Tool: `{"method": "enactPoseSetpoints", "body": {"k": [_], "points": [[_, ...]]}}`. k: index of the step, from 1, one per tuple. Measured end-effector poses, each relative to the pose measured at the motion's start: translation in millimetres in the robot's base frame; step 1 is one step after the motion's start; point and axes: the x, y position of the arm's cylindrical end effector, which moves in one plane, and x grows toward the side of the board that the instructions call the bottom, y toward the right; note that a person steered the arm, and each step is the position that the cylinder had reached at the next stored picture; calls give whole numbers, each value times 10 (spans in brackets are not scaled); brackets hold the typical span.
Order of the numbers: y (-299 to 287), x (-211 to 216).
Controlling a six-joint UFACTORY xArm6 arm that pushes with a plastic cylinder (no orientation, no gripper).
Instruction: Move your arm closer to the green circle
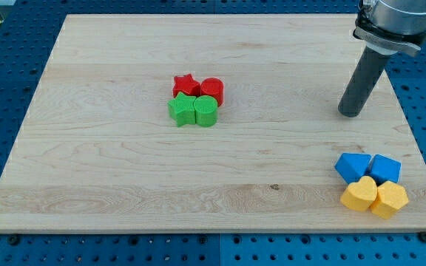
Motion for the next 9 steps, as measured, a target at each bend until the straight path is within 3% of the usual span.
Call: {"method": "enactPoseSetpoints", "body": {"k": [7,9], "points": [[-499,1],[-1150,20]]}}
